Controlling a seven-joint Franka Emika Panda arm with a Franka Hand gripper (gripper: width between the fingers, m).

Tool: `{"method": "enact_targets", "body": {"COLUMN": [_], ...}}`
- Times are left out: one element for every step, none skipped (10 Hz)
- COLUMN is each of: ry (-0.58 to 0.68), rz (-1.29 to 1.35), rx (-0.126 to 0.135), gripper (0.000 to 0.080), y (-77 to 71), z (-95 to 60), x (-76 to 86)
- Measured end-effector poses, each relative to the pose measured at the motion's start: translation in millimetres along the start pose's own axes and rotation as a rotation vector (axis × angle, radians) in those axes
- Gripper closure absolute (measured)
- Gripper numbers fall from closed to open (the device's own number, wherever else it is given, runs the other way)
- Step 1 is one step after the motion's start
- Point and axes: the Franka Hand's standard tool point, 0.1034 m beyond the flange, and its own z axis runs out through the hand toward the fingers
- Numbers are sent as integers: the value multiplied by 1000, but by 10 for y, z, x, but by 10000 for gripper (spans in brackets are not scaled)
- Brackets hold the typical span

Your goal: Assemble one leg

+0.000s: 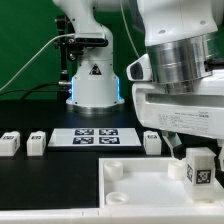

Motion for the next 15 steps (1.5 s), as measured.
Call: {"method": "enact_targets", "body": {"ry": [6,13,12,13,10,4,11,13,14,14,18,22,28,34,39], "rz": [-200,-298,-396,-485,-647,-822,-997,-1068,-1004,-977,-886,-787,-672,-559,-453], "rx": [-18,-19,-21,-24,-42,-80,-102,-109,-104,-102,-100,-98,-96,-95,-93], "gripper": [155,155,151,151,151,151,151,151,151,239,419,419,506,506,506], "y": [-36,-48,-36,-32,-16,-12,-42,-42,-44,-42,-45,-41,-36,-30,-25], "z": [-23,-30,-26,-26,-21,-2,27,52,50,52,54,55,54,54,53], "x": [6,5,19,27,37,58,87,76,76,76,70,72,80,87,94]}}
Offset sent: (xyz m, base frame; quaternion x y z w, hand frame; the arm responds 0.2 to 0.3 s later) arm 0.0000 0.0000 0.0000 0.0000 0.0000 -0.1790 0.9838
